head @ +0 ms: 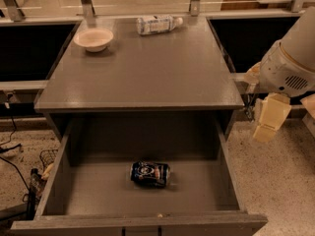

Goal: Pick pepsi can from top drawer and place on counter

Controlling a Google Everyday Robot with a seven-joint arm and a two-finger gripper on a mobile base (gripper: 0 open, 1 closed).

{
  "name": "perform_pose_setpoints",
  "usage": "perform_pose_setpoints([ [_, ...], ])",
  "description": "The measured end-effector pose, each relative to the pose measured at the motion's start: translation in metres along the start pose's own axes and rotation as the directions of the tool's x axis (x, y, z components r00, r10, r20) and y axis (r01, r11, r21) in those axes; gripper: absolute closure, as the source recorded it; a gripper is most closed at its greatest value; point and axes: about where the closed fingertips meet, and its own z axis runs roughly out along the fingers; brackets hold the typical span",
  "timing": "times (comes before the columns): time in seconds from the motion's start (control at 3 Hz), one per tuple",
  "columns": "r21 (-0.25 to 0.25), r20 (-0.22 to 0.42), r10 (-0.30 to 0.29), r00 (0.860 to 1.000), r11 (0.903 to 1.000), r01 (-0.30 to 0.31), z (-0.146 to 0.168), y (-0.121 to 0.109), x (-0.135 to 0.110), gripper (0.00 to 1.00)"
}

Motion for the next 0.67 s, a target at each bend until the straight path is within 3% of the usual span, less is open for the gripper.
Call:
perform_pose_setpoints([
  [0.33,-0.008,0.002,-0.014,1.000,0.9999,0.014,0.002,0.002,-0.003,0.00],
  [0.67,-0.057,0.016,-0.101,0.995,0.9932,0.101,0.014,0.013,-0.018,0.00],
])
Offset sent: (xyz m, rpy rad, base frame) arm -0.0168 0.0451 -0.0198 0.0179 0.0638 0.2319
